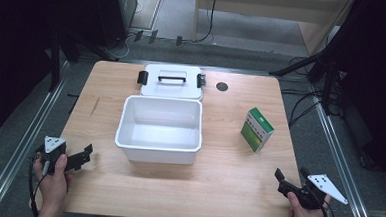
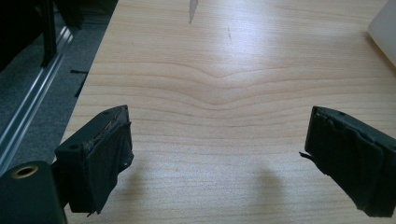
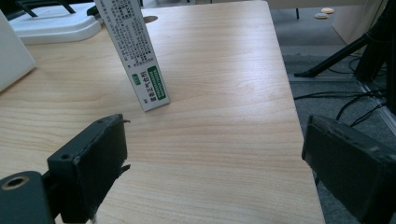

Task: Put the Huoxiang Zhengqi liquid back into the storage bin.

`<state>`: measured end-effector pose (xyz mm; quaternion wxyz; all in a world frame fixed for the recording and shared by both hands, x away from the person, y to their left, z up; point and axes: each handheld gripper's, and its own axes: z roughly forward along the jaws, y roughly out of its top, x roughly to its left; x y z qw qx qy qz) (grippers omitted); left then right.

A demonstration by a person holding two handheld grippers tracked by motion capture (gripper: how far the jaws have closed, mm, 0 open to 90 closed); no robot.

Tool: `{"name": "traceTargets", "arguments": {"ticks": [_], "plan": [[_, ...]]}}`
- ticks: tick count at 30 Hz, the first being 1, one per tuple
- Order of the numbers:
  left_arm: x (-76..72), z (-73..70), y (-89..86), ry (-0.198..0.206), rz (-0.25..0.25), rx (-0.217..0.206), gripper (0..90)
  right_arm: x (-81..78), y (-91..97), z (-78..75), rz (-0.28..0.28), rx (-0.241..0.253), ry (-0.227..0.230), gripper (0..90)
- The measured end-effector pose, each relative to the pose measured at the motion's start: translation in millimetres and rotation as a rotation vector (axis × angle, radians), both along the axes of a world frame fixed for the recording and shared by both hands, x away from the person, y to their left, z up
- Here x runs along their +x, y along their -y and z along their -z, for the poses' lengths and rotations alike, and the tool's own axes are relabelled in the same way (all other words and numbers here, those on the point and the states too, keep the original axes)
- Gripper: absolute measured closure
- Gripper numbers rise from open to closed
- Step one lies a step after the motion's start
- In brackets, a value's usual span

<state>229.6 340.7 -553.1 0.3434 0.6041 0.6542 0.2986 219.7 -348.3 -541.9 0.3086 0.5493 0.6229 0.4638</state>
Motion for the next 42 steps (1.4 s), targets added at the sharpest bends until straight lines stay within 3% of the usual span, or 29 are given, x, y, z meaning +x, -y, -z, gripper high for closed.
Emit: {"name": "traceTargets", "arguments": {"ticks": [6,9,21,24,30,33,34,35,36,37,42], "plan": [[0.2,-0.4,0.2,-0.006,0.001,0.01,8.4,1.0,-1.7,-0.1,0.007,-0.019,-0.008,6.9],[-0.4,-0.4,0.4,0.0,-0.001,0.006,8.4,1.4,-2.8,-1.7,0.021,-0.038,-0.033,8.4],[-0.3,-0.3,0.3,0.0,0.003,0.001,8.4,6.6,-1.8,-15.2,-0.024,-0.083,-0.09,8.7],[-0.3,-0.2,0.0,0.0,0.004,-0.002,8.4,11.6,-4.6,-22.9,-0.034,-0.127,-0.123,10.9],[-0.1,-0.3,0.3,-0.003,0.005,0.002,8.4,20.5,-8.6,-38.1,-0.071,-0.162,-0.174,12.1],[-0.1,-0.2,-0.2,-0.003,0.006,-0.001,8.4,27.0,-15.8,-49.2,-0.102,-0.23,-0.213,12.3],[-0.1,-0.2,-0.2,-0.003,0.006,-0.001,8.4,27.0,-15.8,-49.2,-0.102,-0.23,-0.213,12.3],[0.0,-0.2,-0.4,-0.003,0.007,-0.002,8.4,30.8,-18.9,-53.6,-0.123,-0.262,-0.246,12.3],[0.0,-0.2,-0.6,-0.004,0.006,-0.005,8.4,30.8,-18.9,-53.6,-0.123,-0.262,-0.246,12.3],[0.0,-0.2,-1.1,-0.003,0.005,-0.01,8.4,34.4,-21.6,-57.6,-0.134,-0.302,-0.277,12.4],[0.1,-0.1,-1.6,-0.003,0.004,-0.017,8.4,41.9,-24.4,-65.1,-0.155,-0.346,-0.326,12.4]]}}
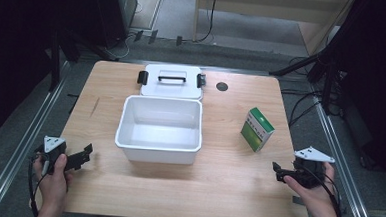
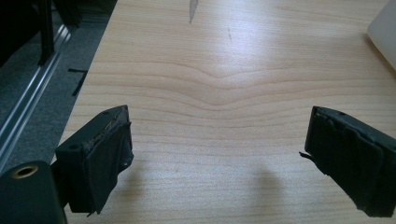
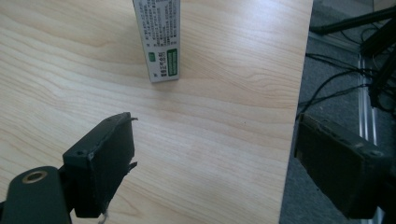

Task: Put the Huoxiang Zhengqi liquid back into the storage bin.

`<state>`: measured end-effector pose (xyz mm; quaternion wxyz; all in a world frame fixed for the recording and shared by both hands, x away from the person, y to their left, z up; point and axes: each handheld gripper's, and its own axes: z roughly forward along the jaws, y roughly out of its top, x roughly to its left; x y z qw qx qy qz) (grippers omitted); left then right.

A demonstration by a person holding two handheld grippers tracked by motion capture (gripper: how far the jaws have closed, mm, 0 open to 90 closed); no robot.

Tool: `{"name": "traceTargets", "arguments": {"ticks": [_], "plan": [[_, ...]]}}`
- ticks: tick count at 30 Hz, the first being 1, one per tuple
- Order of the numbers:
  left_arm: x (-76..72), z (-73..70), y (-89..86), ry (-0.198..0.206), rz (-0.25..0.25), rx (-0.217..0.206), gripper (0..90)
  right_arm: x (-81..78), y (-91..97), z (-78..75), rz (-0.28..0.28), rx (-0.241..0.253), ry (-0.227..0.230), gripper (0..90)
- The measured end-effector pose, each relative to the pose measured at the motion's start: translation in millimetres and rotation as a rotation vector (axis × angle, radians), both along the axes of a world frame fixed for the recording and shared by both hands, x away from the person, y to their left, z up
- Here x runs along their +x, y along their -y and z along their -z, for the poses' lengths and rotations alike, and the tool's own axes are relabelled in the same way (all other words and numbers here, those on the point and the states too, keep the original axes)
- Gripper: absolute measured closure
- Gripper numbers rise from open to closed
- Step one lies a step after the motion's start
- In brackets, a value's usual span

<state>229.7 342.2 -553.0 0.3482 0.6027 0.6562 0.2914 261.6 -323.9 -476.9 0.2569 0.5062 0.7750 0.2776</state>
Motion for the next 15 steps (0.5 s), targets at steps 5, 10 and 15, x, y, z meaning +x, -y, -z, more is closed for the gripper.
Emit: {"name": "traceTargets", "arguments": {"ticks": [5,10,15], "plan": [[0.0,0.0,-0.2,-0.002,0.0,0.0,8.4,12.3,-7.9,-9.8,-0.003,-0.065,-0.094,12.9],[0.0,0.0,-0.2,-0.002,0.0,0.0,8.4,23.4,-17.3,-11.9,-0.032,-0.144,-0.208,13.0],[0.1,0.0,-0.1,-0.002,-0.001,0.0,8.4,32.9,-25.6,-14.9,-0.06,-0.215,-0.291,13.0]]}}
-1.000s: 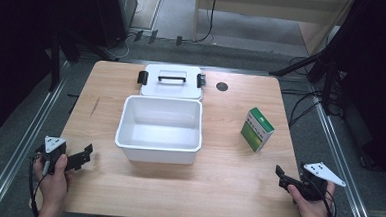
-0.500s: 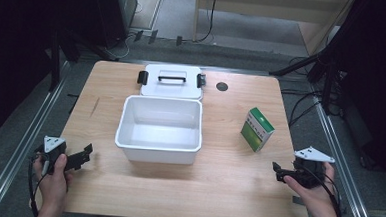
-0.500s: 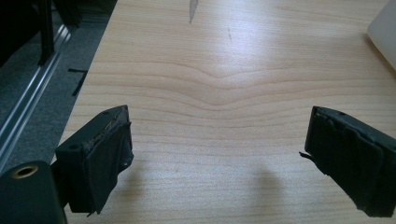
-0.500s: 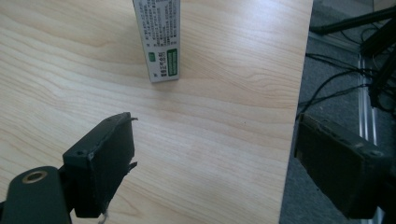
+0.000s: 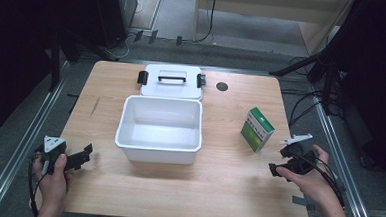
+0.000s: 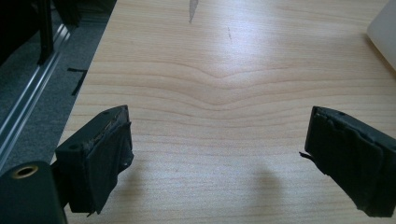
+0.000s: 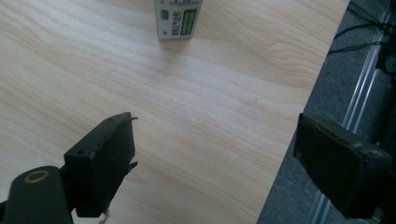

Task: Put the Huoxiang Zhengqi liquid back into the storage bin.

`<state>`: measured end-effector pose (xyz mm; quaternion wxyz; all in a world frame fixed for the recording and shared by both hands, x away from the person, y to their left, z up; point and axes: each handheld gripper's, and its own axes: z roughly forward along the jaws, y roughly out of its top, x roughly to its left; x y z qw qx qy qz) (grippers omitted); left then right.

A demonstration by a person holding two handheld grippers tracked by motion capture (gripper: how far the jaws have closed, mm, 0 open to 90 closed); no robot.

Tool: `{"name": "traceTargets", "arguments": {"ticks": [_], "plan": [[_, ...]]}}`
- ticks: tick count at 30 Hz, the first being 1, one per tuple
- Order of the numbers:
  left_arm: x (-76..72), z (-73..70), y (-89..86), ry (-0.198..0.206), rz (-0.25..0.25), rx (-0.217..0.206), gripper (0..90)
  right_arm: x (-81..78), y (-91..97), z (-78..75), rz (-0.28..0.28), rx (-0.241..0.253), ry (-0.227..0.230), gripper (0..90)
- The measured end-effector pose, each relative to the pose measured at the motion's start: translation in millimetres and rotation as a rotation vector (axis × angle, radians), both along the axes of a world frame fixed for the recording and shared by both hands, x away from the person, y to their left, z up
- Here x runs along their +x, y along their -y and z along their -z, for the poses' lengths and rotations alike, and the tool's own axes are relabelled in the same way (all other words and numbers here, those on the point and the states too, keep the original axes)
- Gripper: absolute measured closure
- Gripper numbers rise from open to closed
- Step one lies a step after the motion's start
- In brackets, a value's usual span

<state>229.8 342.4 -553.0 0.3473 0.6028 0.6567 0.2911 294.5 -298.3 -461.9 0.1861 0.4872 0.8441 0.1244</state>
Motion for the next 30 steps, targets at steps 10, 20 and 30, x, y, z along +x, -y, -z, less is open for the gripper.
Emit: {"name": "traceTargets", "arguments": {"ticks": [10,20,30], "plan": [[0.1,0.0,0.0,0.0,0.001,0.0,8.4,21.2,-16.1,-12.6,-0.051,-0.063,-0.158,12.8],[0.3,0.1,0.1,0.001,0.0,-0.002,8.4,34.9,-24.1,-26.9,-0.074,-0.11,-0.209,12.8],[0.5,0.1,-0.1,-0.003,0.001,-0.004,8.4,44.4,-31.0,-38.9,-0.065,-0.102,-0.225,14.2]]}}
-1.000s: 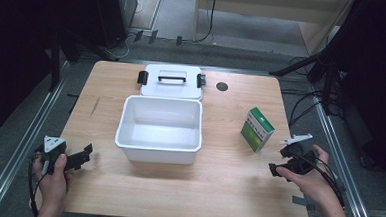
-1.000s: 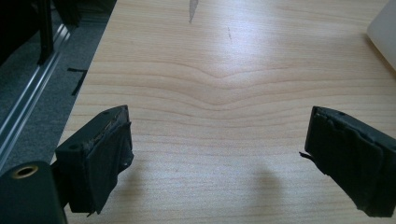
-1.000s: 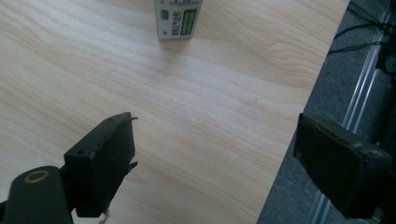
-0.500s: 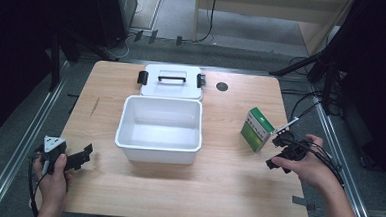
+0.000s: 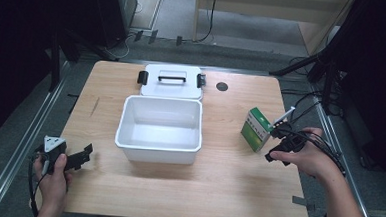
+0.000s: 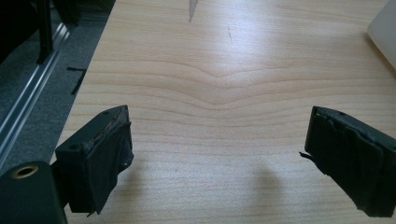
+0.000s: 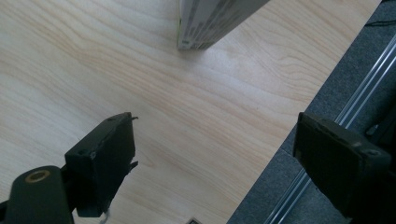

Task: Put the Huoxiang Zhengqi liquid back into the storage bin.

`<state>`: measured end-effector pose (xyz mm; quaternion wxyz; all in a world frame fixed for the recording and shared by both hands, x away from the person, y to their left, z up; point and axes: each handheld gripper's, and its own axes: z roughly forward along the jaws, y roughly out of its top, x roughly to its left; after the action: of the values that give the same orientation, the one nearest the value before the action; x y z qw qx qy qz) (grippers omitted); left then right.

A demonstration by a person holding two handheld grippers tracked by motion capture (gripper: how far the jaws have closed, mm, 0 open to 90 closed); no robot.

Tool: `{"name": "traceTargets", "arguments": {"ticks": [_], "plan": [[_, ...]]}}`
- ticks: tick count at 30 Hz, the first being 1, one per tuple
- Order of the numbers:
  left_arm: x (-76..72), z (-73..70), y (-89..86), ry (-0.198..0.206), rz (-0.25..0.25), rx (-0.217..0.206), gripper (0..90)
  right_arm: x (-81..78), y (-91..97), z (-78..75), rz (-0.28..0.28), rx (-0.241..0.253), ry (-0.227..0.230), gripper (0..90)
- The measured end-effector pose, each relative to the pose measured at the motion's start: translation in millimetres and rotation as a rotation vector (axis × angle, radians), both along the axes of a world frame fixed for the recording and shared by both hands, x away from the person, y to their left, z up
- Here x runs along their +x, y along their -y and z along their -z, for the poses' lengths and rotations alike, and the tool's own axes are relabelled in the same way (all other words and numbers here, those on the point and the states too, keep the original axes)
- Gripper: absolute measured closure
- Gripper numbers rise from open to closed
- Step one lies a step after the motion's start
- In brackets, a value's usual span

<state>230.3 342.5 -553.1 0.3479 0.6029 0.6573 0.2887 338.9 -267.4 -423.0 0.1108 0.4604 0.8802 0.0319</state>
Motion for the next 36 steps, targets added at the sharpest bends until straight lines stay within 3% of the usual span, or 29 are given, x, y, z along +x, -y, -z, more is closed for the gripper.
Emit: {"name": "traceTargets", "arguments": {"ticks": [15,28,36], "plan": [[0.5,0.1,-0.8,-0.003,0.0,-0.003,8.4,19.1,-13.0,-12.0,0.013,0.007,-0.01,25.6],[0.3,0.1,-0.8,-0.003,0.0,-0.002,8.4,34.1,-23.0,-20.5,0.024,0.054,-0.054,29.9],[0.5,0.1,-1.0,-0.005,0.0,-0.003,8.4,42.2,-27.1,-22.9,0.018,0.055,-0.064,30.5]]}}
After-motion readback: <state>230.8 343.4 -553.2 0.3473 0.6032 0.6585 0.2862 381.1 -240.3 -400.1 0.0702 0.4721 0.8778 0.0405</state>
